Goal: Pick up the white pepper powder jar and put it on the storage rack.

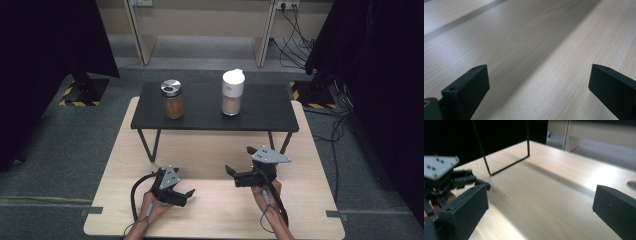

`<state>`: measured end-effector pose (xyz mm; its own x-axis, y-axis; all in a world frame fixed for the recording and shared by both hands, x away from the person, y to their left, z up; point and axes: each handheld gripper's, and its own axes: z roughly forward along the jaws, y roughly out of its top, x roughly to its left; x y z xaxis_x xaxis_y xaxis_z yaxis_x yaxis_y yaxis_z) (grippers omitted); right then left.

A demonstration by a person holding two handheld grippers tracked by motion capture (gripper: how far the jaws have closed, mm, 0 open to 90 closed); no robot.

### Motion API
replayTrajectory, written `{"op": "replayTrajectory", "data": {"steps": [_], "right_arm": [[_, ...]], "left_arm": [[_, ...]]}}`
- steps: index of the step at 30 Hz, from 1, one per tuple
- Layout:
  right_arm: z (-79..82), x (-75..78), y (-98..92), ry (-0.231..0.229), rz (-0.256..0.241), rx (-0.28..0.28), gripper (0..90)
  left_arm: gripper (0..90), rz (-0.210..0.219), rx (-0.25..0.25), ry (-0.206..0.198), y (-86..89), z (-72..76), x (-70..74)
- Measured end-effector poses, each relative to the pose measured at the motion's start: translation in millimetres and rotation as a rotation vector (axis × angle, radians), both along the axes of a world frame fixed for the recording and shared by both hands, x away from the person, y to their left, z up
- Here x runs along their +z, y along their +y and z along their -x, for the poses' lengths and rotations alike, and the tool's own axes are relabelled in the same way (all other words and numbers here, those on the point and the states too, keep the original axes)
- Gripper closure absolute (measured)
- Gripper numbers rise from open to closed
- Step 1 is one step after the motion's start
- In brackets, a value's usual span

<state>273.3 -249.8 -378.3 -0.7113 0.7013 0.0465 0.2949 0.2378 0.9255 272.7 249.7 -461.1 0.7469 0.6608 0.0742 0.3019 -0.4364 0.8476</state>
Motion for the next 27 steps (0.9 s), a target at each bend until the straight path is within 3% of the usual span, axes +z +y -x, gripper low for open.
{"op": "replayTrajectory", "data": {"steps": [5, 12, 22, 27], "right_arm": [[-3.8, -19.5, 3.3, 0.026, 0.028, -0.006, 0.2], [-4.5, -48.9, 6.6, 0.037, 0.065, 0.029, 0.2], [-6.5, -63.6, 20.1, 0.055, 0.146, 0.062, 0.4], [-6.2, -68.3, 23.5, 0.054, 0.160, 0.071, 0.4]], "left_arm": [[2.4, 0.003, 0.000, 0.002, 0.5, -0.3, -0.1], [2.4, 0.002, 0.000, 0.001, 0.4, -0.1, -0.1], [2.4, 0.000, 0.000, 0.000, 0.0, 0.0, -0.1], [2.4, 0.000, -0.001, 0.001, 0.1, -0.1, 0.1]]}}
